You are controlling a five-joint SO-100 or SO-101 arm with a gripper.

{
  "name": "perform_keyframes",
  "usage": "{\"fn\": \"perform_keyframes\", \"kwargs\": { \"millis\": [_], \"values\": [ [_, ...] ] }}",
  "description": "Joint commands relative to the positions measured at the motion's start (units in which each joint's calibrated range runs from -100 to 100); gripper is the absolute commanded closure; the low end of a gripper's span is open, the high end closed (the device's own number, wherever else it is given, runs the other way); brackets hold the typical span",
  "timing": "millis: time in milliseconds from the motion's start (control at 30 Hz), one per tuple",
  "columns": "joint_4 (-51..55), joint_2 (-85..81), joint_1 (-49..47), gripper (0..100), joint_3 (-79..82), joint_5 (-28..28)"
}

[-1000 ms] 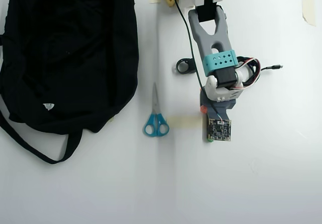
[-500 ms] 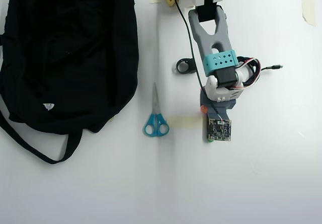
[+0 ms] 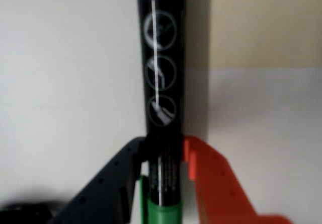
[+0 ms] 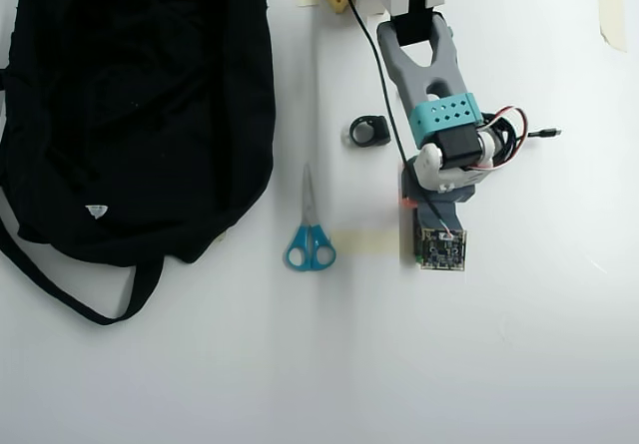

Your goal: Put the green marker into the black bag

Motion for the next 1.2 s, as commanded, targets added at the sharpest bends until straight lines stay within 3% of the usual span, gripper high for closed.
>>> {"fn": "perform_keyframes", "kwargs": {
  "millis": [0, 400, 1167],
  "values": [
    [2.99, -1.81, -0.39, 98, -6.29, 0.33],
    [7.55, -1.81, -0.39, 98, -13.12, 0.38],
    [8.41, -6.54, -1.14, 98, -9.88, -0.41]
  ]
}}
